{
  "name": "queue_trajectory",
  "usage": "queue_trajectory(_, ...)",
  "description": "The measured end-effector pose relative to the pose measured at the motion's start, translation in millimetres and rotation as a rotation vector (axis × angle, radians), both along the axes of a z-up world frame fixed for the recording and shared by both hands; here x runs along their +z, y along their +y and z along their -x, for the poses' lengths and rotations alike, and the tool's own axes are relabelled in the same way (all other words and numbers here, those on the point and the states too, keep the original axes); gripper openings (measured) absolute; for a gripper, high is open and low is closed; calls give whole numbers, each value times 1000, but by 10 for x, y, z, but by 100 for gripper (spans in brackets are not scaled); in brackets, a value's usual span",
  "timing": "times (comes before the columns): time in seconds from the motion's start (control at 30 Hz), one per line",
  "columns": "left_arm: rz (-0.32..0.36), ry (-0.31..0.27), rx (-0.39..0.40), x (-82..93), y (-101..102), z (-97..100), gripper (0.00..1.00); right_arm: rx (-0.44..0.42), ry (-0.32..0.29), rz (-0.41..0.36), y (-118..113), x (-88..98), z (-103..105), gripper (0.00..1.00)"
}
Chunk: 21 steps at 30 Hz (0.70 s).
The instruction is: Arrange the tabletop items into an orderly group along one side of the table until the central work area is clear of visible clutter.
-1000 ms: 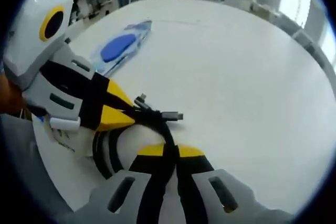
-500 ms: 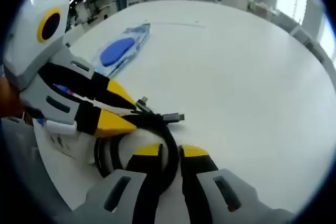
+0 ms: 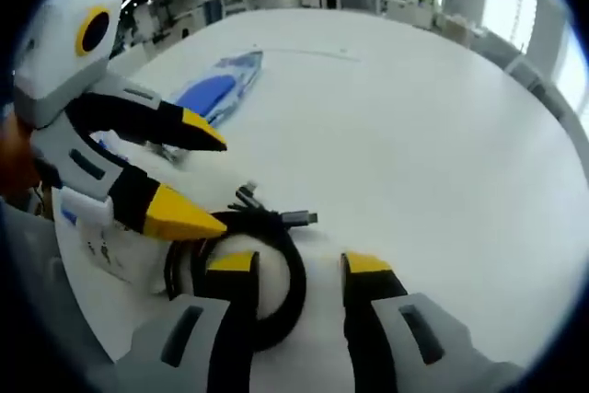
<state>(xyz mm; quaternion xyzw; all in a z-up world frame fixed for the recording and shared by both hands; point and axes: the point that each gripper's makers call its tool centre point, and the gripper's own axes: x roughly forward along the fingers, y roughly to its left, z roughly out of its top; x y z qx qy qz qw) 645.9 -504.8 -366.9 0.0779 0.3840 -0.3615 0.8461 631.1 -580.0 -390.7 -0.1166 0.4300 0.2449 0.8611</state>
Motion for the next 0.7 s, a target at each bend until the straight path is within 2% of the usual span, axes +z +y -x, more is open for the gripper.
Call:
queue_trajectory(0.1, 17, -10, 15, 33, 12, -26, 63, -22, -33, 25, -67, 31, -54, 56)
queue_trajectory(0.17, 18, -9, 19, 29, 29, -39, 67, -19, -41, 25, -75, 44, -66, 60)
queue_trajectory(0.47, 64, -8, -16, 99, 59, -28, 79, 25, -96, 49, -118, 157, -92, 71)
queue_trajectory(0.7, 91, -29, -59, 248, 105, 18, 79, 65, -139, 41, -111, 342, -98, 73)
